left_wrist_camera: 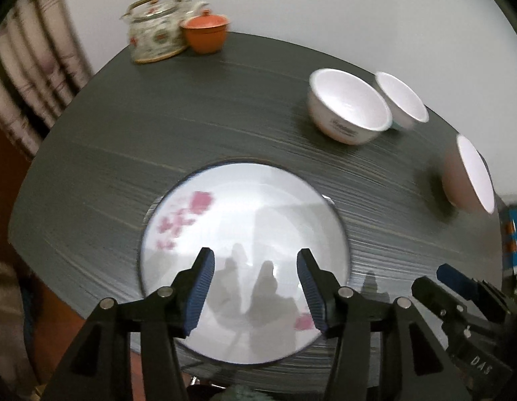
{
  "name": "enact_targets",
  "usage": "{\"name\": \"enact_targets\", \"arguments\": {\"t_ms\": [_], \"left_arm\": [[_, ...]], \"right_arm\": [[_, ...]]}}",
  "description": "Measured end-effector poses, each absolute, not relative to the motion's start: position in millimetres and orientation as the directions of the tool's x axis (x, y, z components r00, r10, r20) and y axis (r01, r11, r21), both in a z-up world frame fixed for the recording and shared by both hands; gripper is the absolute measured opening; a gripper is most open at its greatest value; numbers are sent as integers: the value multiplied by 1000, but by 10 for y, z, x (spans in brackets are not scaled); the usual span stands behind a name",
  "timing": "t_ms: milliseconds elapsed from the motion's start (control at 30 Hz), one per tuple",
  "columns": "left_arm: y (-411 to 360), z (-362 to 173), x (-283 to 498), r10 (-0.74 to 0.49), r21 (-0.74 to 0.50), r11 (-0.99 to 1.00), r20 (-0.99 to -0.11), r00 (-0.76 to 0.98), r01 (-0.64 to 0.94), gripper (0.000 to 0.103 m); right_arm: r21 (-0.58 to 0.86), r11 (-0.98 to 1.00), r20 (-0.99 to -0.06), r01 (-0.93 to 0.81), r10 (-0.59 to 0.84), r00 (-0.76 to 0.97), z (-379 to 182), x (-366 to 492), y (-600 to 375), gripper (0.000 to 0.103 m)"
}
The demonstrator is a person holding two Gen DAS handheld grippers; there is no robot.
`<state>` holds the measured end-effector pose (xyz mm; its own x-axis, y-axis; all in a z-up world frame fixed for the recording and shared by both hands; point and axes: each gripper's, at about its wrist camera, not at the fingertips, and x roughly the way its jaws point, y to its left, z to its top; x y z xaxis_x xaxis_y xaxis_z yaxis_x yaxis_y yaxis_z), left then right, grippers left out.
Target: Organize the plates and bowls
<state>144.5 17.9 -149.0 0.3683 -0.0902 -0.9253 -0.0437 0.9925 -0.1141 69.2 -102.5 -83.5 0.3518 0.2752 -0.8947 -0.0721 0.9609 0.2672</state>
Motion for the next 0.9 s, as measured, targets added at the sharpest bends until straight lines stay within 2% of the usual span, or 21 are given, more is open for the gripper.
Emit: {"name": "enact_targets", "arguments": {"t_ms": [567,733,900], "left_arm": [[-1136,-1322,1800,-166,-101,977,-912,376,187,53],[-1500,-1299,1983,-182,-100,969,-906,383,224,53],[-1820,-1254,2178,-232,-148,959,-901,367,242,53]], "right_arm": [[273,934,-872,230,139,469,-673,483,-2677,59],[256,925,-859,280,85,504,-556,569,-3122,59],[251,923,-852,291,68,519,-502,723,-3410,59]]}}
